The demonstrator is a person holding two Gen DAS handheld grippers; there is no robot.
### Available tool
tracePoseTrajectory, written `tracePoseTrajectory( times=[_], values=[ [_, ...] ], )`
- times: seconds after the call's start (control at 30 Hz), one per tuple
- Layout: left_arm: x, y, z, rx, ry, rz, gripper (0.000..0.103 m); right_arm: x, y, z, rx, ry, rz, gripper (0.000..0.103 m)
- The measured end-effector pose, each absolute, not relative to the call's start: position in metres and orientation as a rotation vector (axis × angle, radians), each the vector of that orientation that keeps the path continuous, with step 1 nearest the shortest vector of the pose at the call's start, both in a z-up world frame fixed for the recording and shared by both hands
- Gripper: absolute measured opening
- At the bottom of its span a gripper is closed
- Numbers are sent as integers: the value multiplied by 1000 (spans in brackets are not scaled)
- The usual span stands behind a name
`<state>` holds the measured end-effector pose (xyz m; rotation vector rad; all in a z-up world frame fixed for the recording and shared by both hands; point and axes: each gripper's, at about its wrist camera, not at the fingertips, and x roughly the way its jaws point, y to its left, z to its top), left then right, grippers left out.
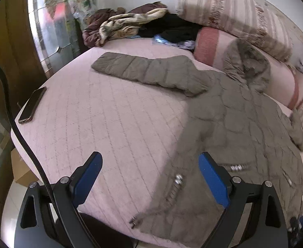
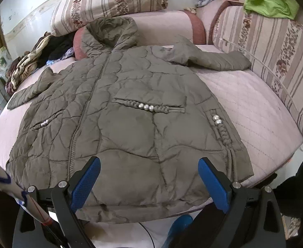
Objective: Fold large clothes
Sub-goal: 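Move the left gripper to the coat's sleeve cuff and grasp it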
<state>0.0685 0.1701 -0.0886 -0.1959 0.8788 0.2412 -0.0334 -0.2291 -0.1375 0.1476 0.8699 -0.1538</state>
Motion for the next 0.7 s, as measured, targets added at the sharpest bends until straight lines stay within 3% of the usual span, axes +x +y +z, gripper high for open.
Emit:
tracePoseTrajectory(
  times=[0.3, 0.7],
  values=[
    [157, 273, -103, -337, 911, 344, 94, -17, -207, -124, 84, 863, -147, 98],
    [286, 405, -183, -872, 937, 330, 94, 17, -190, -135, -6, 966, -218, 97]
  ],
)
